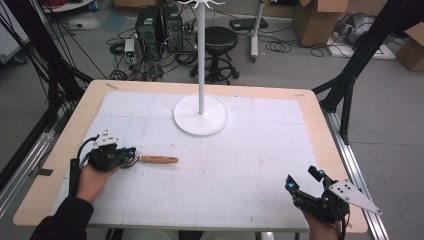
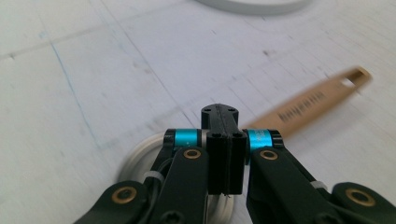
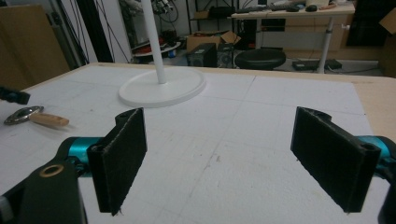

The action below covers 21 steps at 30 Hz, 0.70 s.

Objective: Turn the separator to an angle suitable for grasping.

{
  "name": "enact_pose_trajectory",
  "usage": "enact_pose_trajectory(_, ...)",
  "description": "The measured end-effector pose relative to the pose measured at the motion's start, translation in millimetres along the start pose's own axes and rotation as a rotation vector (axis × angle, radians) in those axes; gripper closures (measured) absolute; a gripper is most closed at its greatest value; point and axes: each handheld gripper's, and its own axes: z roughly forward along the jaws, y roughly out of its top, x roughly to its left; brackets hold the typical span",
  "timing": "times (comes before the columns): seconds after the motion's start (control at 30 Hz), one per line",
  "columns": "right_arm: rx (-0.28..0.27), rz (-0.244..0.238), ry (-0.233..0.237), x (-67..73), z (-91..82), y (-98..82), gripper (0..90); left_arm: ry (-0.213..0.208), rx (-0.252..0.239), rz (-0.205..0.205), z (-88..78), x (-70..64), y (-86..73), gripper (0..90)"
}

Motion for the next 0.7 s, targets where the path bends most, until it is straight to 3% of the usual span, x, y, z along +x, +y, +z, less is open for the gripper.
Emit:
enact_pose_trajectory(0.1,0.004,-0.007,0.005,0.5,1.5,0.5,17.0,-0.016,0.062,0.01,17.8,-0.8,4.5,89.7)
enact_pose_trajectory(0.2,0.007,-0.005,0.005,-0.3,1.2,-0.3,17.0,-0.028,0.1,-0.029,29.7,-2.3,0.5,89.7)
enact_pose_trajectory(0.3,-0.001,-0.003,0.0,-1.3,-0.7,0.1,17.0,-0.019,0.125,-0.01,32.0,-5.9,-0.7,89.7)
enact_pose_trajectory(0.4,-0.001,0.002,-0.001,-1.7,-0.9,-0.1,17.0,-0.001,0.125,-0.015,29.0,-6.7,-2.5,89.8)
enact_pose_trajectory(0.5,0.002,-0.002,0.0,-0.9,-0.2,0.1,17.0,0.029,0.116,0.028,26.3,-12.6,-6.1,89.7)
enact_pose_trajectory(0.6,0.004,-0.003,0.001,0.6,1.0,0.0,17.0,0.049,0.108,0.037,25.5,-16.5,-8.0,89.7)
enact_pose_trajectory(0.7,0.002,-0.007,0.003,1.6,0.5,0.6,17.0,0.072,0.127,0.079,23.9,-20.4,-7.6,89.8)
